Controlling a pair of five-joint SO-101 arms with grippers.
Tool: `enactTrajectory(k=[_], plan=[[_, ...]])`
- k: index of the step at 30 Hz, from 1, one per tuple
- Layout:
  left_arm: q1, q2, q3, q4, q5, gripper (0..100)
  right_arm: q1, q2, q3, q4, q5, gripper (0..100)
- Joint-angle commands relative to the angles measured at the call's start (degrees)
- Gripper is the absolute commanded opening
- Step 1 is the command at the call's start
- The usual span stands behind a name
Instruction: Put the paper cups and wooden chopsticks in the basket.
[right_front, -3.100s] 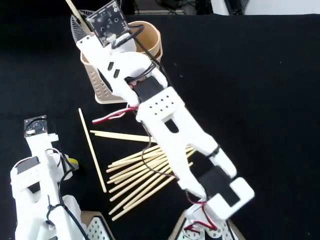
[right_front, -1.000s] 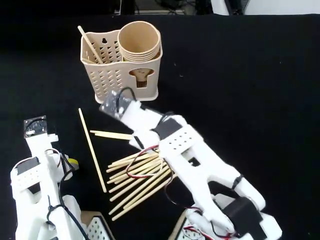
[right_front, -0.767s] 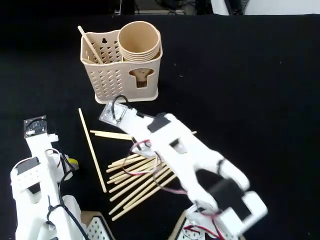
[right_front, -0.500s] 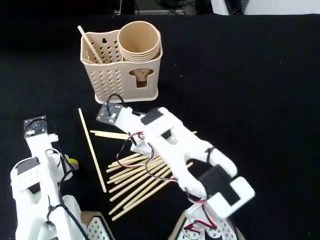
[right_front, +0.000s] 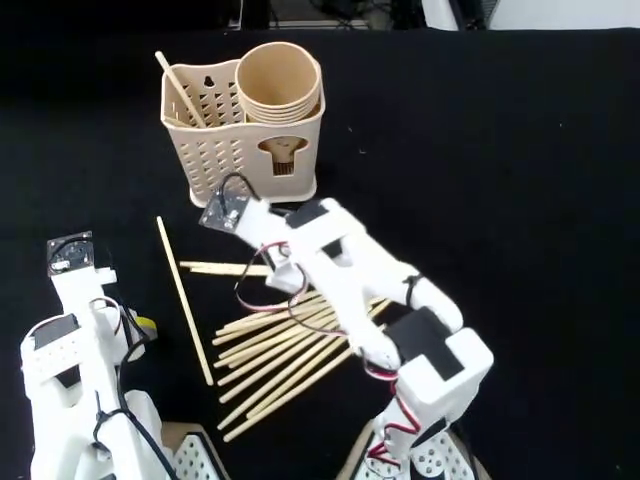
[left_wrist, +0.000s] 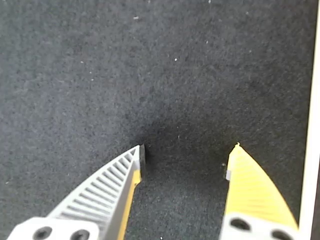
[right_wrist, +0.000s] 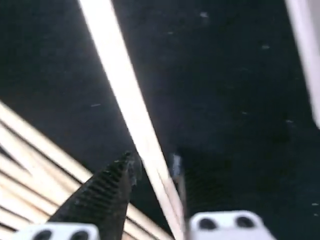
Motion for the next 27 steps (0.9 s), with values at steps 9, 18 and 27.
enactTrajectory(k=[9, 18, 27], plan=[[-0.2, -0.4, 0.0, -0.5, 0.3, 28, 1.4, 0.0, -6.7, 8.0, 0.8, 1.2], [-0.2, -0.4, 0.0, -0.5, 0.3, 28, 1.1, -13.1, -10.1, 14.9, 0.8, 1.2], [-0.2, -0.4, 0.0, -0.5, 0.3, 28, 1.1, -32.3, -10.2, 20.3, -0.3, 1.2]])
